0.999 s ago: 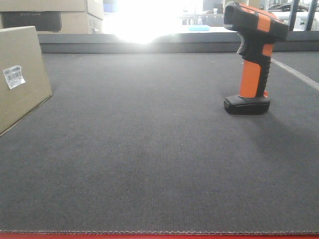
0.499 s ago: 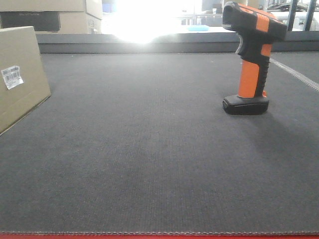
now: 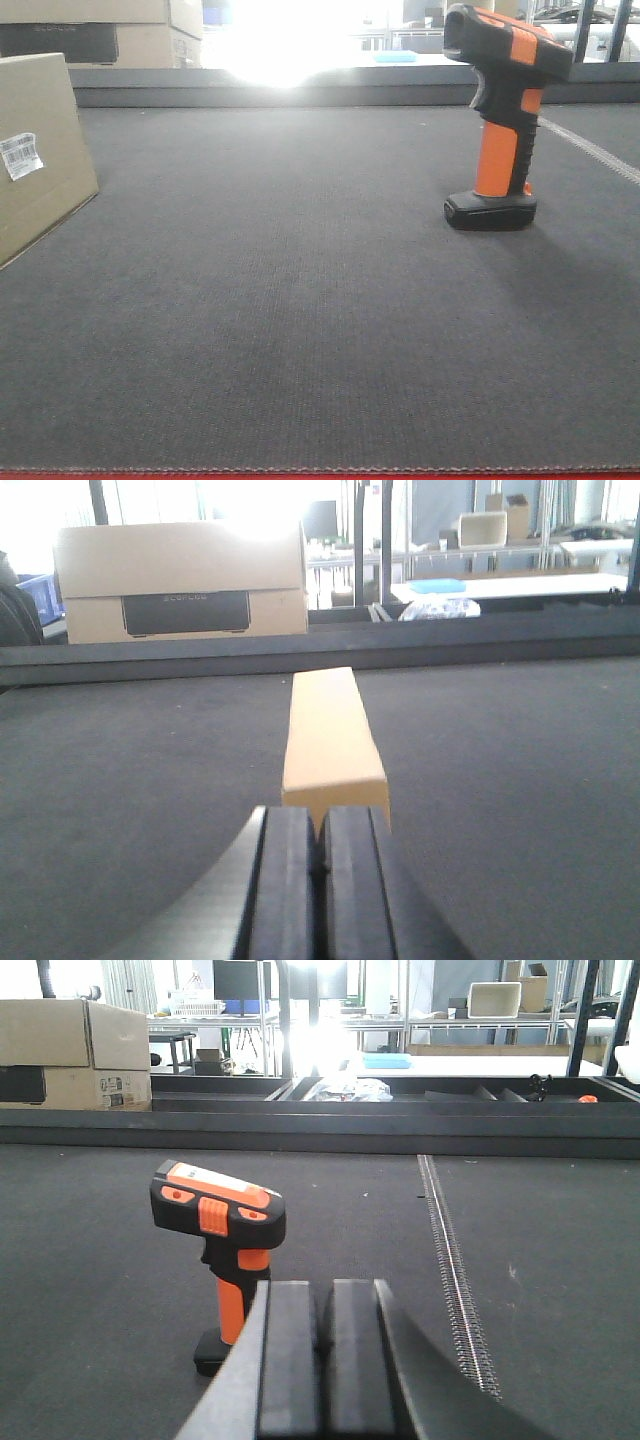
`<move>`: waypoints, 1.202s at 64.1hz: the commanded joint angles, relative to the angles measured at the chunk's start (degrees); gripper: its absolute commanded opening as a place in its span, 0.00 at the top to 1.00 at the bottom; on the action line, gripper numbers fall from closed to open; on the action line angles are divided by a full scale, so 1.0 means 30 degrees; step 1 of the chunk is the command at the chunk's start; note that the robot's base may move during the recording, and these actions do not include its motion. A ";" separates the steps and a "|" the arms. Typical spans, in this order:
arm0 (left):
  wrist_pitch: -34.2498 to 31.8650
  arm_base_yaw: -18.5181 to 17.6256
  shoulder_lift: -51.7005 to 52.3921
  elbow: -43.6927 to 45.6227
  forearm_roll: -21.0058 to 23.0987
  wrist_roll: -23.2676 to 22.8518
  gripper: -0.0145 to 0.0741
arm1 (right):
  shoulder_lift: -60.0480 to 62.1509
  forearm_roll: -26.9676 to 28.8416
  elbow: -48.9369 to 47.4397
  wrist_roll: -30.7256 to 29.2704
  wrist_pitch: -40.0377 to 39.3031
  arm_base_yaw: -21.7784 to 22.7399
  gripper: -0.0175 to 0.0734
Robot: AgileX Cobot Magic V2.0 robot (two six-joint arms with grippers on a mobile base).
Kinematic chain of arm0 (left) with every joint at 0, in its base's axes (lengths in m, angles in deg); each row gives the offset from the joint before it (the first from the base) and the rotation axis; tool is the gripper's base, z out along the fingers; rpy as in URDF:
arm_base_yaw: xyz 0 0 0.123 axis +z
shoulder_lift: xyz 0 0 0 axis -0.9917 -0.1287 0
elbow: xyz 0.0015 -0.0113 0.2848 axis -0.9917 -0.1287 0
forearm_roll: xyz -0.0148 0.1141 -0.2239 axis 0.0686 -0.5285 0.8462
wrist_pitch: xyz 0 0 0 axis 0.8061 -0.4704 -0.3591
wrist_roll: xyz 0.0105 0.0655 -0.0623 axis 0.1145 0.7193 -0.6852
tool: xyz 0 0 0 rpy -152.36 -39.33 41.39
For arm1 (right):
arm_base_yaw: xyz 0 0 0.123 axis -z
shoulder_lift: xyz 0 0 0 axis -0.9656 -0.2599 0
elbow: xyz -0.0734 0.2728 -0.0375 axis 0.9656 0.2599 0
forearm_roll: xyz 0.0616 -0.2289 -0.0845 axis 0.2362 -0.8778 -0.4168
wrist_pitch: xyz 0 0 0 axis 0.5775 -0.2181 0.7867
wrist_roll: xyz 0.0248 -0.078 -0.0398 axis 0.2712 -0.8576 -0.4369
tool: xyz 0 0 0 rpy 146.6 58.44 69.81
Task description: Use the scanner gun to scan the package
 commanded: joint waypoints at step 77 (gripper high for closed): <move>-0.0355 -0.0078 0.1981 -0.2359 0.0693 -0.0099 0.96 | 0.0120 -0.0276 0.0367 -0.0074 -0.1568 0.0099 0.98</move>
